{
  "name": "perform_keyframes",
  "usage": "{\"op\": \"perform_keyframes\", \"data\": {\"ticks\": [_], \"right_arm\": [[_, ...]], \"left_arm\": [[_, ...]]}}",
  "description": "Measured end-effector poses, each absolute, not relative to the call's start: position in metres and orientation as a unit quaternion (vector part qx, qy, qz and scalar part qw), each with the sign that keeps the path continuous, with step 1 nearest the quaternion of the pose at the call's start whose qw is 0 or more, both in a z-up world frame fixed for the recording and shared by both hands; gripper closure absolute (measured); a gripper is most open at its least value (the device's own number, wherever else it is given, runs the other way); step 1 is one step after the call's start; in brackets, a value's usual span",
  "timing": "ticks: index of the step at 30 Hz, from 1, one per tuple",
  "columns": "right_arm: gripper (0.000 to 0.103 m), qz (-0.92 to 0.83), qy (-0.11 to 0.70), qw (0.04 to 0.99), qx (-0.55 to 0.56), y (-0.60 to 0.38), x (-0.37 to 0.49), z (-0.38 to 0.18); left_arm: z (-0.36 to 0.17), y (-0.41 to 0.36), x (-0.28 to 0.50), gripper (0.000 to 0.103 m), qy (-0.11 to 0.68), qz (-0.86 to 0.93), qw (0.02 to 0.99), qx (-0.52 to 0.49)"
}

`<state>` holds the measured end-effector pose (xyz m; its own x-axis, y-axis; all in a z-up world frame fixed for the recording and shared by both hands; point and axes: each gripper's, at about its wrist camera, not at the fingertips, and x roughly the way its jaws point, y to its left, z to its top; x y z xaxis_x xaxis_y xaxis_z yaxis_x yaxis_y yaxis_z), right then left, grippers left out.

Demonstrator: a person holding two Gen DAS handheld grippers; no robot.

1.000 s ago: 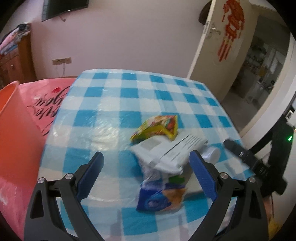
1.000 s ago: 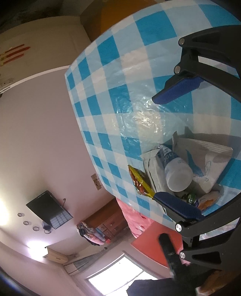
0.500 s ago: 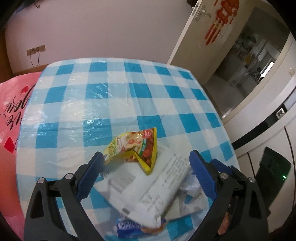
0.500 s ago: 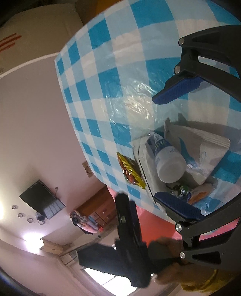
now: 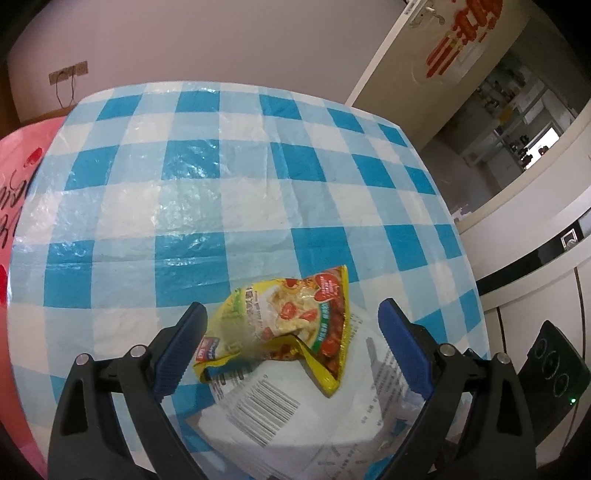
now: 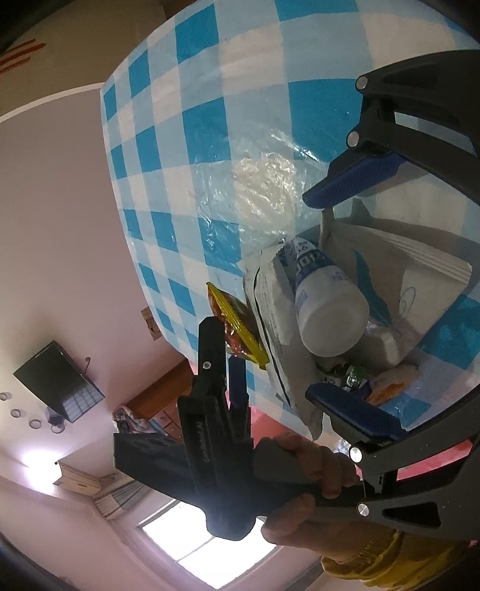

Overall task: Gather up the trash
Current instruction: 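Grasp the yellow snack wrapper with the left tool while the right tool grasps the white bottle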

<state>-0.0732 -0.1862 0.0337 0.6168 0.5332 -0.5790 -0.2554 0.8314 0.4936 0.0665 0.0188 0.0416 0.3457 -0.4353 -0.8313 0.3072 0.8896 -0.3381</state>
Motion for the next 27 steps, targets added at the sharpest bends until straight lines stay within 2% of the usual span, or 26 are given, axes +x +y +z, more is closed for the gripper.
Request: {"op": "perform_keyframes", "data": {"ticks": [27], "right_arm": [[0.009,0.219,0.397,0.879,0.146,-0.174,-0.055,0.024]], "left_arm": [[0.016,0.018,0.077,0.009,0.541,-0.233,0.805,-0.072]]}}
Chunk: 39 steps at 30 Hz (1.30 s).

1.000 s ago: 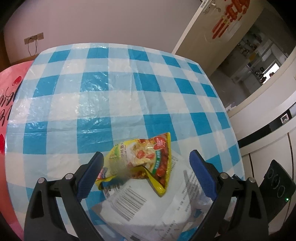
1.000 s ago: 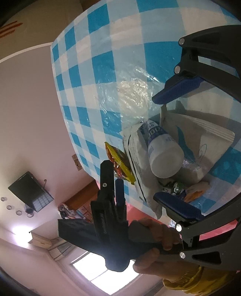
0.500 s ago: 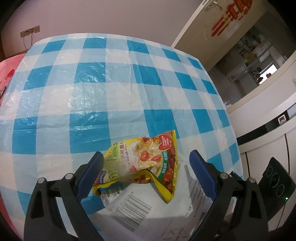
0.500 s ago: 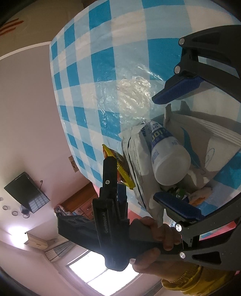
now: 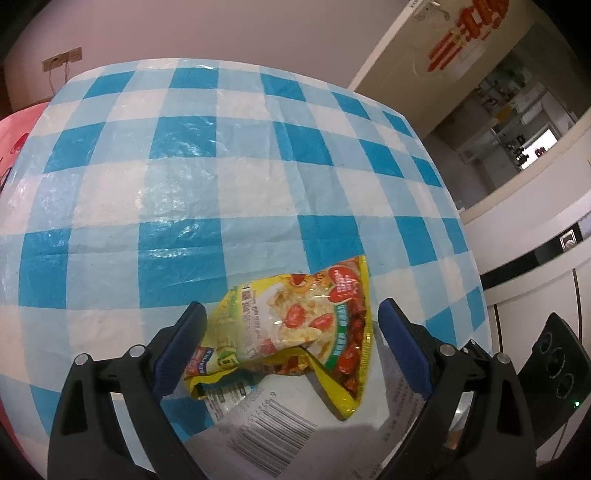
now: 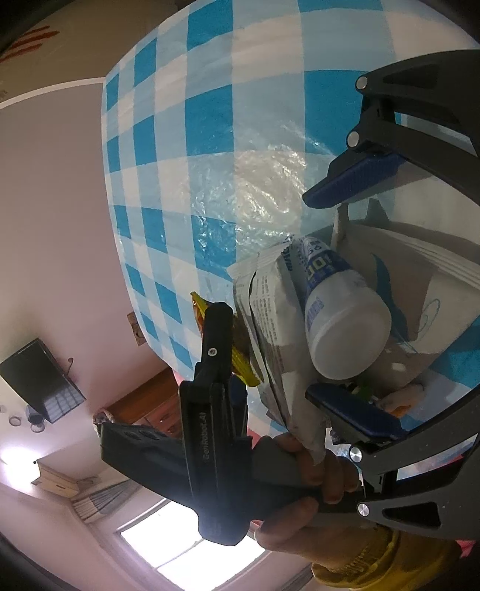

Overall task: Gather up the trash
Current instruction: 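Grasp the yellow snack wrapper with the left tool while the right tool grasps the white bottle, then lift the yellow wrapper and white bottle off the table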

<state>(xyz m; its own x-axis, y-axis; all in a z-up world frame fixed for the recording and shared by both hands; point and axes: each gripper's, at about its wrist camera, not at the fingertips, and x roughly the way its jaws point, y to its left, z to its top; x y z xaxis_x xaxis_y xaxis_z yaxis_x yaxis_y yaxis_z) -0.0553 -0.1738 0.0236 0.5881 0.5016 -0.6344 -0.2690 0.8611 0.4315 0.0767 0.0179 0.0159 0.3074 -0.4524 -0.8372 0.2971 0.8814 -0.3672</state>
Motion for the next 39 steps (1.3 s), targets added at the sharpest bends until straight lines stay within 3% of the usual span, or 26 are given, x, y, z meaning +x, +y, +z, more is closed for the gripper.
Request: {"op": "perform_keyframes", "data": {"ticks": [10,11,16,21,28,39], "right_arm": [[0.009,0.211,0.399,0.881,0.140,-0.172,-0.049,0.022],[0.016,0.210,0.399,0.882,0.138,-0.172,-0.049,0.021],[0.023,0.200,0.399,0.885,0.133,-0.172,-0.050,0.021],[0.028,0.193,0.398,0.888,0.126,-0.172,-0.053,0.021],[0.045,0.176,0.397,0.892,0.123,-0.179,-0.053,0.021],[0.043,0.178,0.415,0.866,0.217,-0.206,-0.043,0.012]], "left_arm": [[0.012,0.030,0.074,0.027,0.533,-0.217,0.813,-0.091],[0.012,0.032,0.074,0.029,0.532,-0.217,0.813,-0.096],[0.012,0.038,0.072,0.034,0.526,-0.216,0.816,-0.109],[0.013,0.045,0.070,0.035,0.520,-0.214,0.818,-0.117],[0.017,0.056,0.066,0.035,0.511,-0.212,0.824,-0.125],[0.029,0.075,0.047,0.036,0.489,-0.206,0.838,-0.126]]}}
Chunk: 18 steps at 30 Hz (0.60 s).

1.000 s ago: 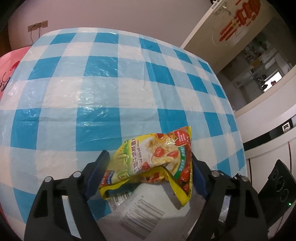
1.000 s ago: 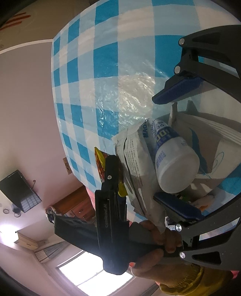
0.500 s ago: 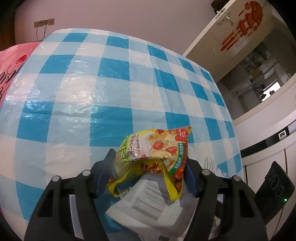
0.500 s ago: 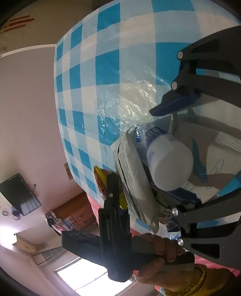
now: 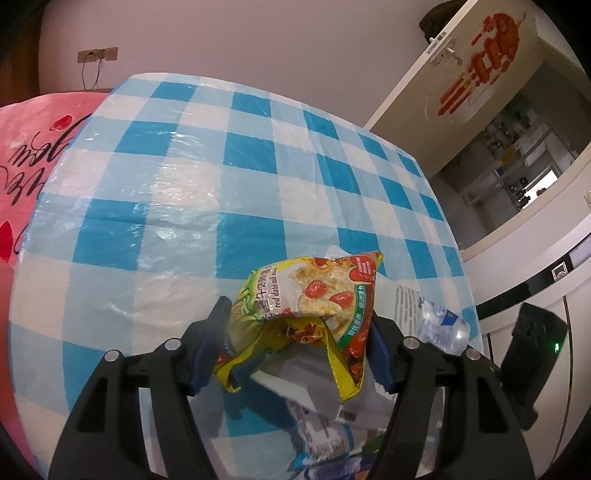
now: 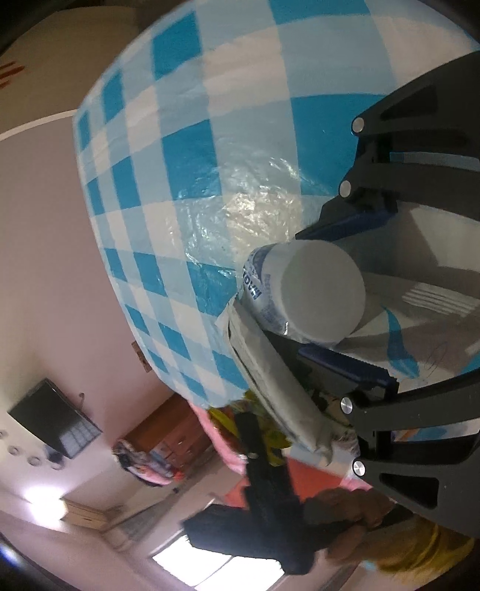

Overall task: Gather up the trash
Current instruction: 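Lift the yellow wrapper and white bottle off the table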

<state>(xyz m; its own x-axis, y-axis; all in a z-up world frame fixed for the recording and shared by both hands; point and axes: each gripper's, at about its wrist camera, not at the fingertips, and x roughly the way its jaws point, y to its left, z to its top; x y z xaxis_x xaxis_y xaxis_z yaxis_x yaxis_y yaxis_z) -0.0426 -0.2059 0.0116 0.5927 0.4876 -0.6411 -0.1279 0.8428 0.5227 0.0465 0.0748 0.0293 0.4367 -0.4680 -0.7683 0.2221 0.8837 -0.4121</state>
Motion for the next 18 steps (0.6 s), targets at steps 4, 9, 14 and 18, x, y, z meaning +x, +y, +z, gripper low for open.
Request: {"op": "perform_keyframes", "data": {"ticks": [4,9,14,18], "right_arm": [[0.041,0.186,0.416,0.848,0.270,-0.217,-0.038,0.008],[0.042,0.184,0.417,0.833,0.313,-0.226,-0.035,0.006],[0.063,0.167,0.416,0.828,0.336,-0.236,-0.036,0.001],[0.063,0.165,0.413,0.830,0.337,-0.238,-0.038,0.002]], "left_arm": [[0.030,0.083,0.040,0.036,0.487,-0.203,0.840,-0.126],[0.029,0.093,0.033,0.036,0.483,-0.202,0.842,-0.131],[0.030,0.099,0.026,0.035,0.478,-0.202,0.844,-0.133],[0.030,0.104,0.022,0.036,0.475,-0.205,0.845,-0.137]]}}
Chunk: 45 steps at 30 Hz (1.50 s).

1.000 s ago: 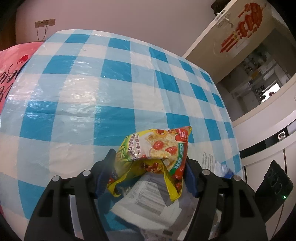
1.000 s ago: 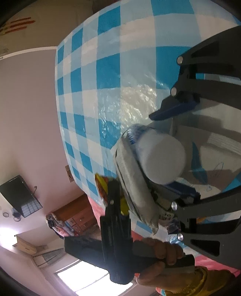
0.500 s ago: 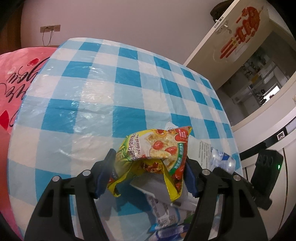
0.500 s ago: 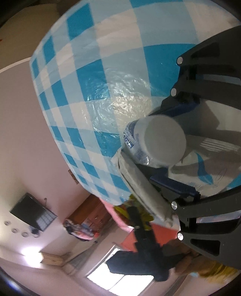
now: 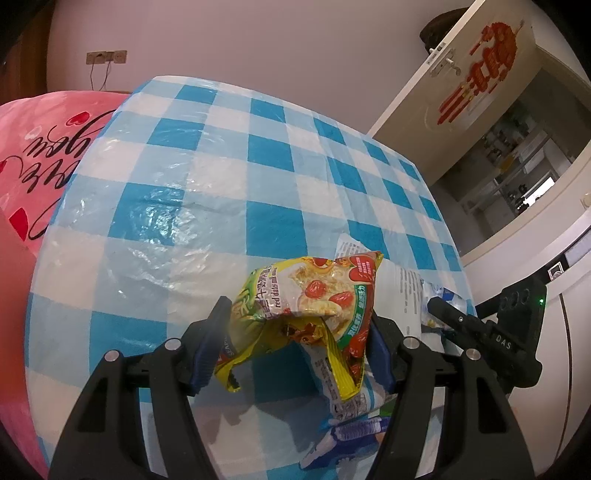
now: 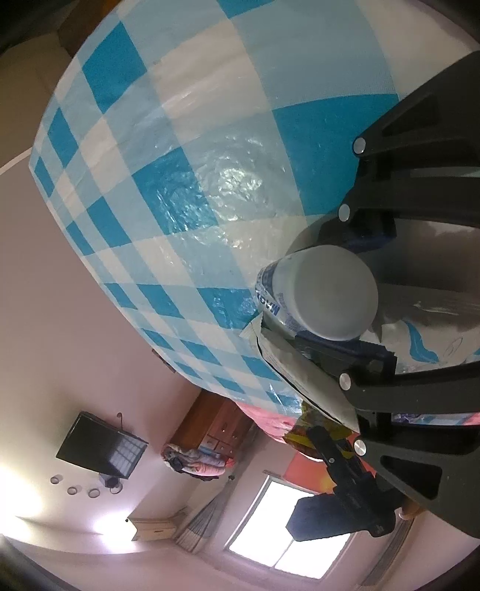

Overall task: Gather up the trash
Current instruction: 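Lift the yellow wrapper and white bottle off the table, then carry both items over the orange bucket and open both tools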

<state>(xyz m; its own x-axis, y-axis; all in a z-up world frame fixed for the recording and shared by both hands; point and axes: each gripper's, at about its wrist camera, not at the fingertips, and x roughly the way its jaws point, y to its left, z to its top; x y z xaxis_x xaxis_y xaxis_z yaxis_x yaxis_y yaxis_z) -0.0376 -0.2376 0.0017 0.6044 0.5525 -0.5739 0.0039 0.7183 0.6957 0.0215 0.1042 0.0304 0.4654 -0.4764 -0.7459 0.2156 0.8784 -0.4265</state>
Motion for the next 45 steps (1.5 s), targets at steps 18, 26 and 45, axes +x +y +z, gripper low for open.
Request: {"op": "perform_keyframes", "data": {"ticks": [18,26,45], "right_arm": [[0.065,0.144,0.333,0.884,0.296,-0.242,-0.066,0.070],[0.065,0.175,0.316,0.887,0.287,-0.221,-0.066,0.105],[0.065,0.355,0.326,0.846,0.227,-0.058,-0.021,0.186]], "left_arm": [[0.061,0.128,-0.005,0.036,0.430,-0.221,0.862,-0.154],[0.089,0.142,-0.021,0.035,0.399,-0.221,0.877,-0.152],[0.154,0.255,-0.056,0.035,0.316,-0.122,0.924,-0.176]]}}
